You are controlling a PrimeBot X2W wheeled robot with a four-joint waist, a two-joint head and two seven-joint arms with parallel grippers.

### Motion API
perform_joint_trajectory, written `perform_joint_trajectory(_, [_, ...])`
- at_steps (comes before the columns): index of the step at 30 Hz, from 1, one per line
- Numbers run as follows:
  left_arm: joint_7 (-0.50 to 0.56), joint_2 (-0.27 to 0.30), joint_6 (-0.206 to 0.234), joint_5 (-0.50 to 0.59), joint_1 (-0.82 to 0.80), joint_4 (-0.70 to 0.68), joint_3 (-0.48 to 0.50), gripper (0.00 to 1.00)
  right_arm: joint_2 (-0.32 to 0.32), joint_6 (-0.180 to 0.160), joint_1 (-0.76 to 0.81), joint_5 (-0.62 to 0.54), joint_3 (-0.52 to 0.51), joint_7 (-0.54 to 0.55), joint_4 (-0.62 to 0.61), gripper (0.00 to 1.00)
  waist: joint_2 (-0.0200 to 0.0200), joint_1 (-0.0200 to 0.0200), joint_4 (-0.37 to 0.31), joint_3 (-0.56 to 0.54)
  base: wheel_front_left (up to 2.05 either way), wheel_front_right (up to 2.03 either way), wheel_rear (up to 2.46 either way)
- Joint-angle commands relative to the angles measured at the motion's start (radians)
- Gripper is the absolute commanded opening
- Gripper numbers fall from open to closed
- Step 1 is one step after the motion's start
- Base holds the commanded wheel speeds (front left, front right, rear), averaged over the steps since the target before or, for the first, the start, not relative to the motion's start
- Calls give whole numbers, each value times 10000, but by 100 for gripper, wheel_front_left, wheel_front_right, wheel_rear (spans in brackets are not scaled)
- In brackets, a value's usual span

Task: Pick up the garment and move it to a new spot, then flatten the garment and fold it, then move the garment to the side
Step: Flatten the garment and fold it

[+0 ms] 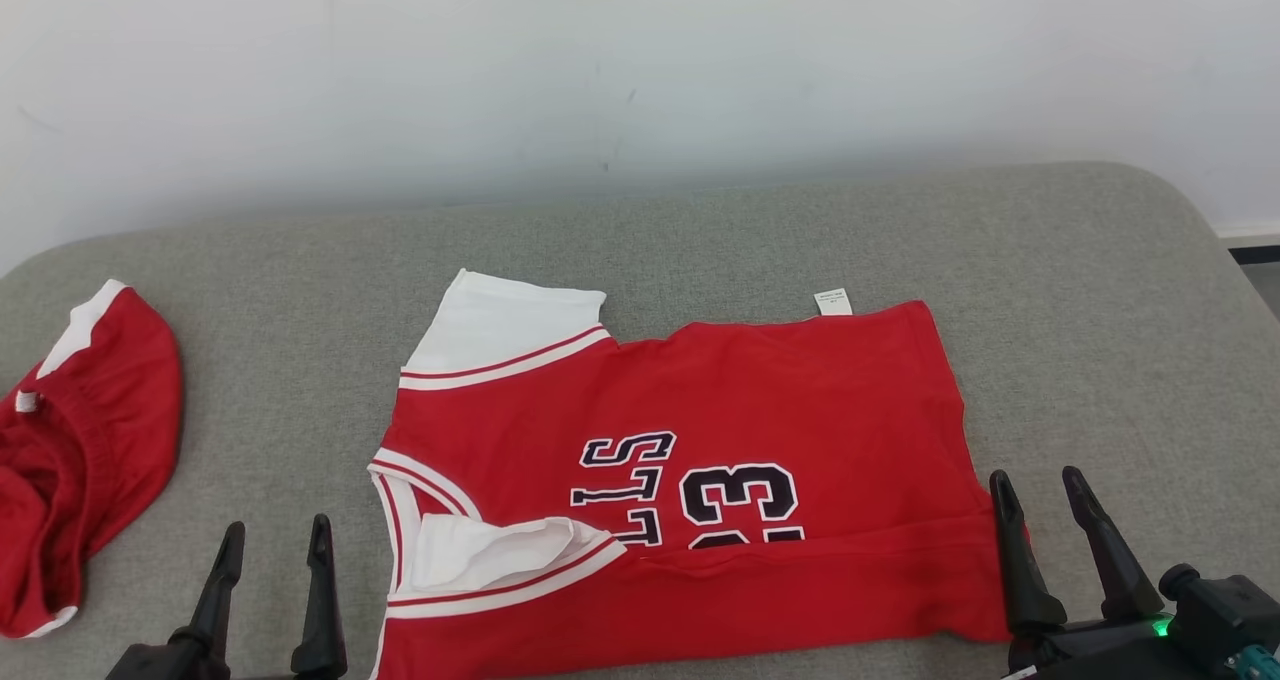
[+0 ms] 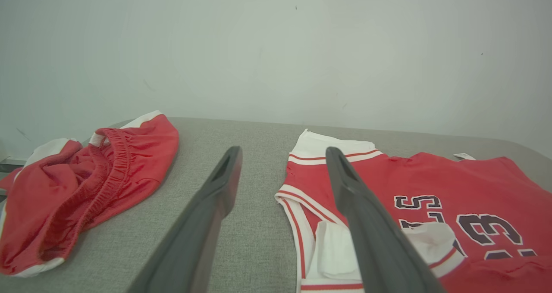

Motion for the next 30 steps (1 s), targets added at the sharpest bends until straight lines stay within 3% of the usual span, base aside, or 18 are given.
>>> perform_joint_trajectory(1, [-5,5,-51,107,63,24,28,100,21,-25,59,-68,13,-14,25,100,0,0,15,-14,0,0,0])
perform_joint_trajectory(16, [-5,15,-184,346,-263,285,76,100,-180,-25,-77,-1,115,-15,373,100,0,0,34,118,0,0,0])
perform_joint_trajectory(30, [124,1181,-397,440,-3592,1890,-1028,100,-1473,-25,-2327,930,544,216,1532,100,0,0,-198,1707,0,0,0])
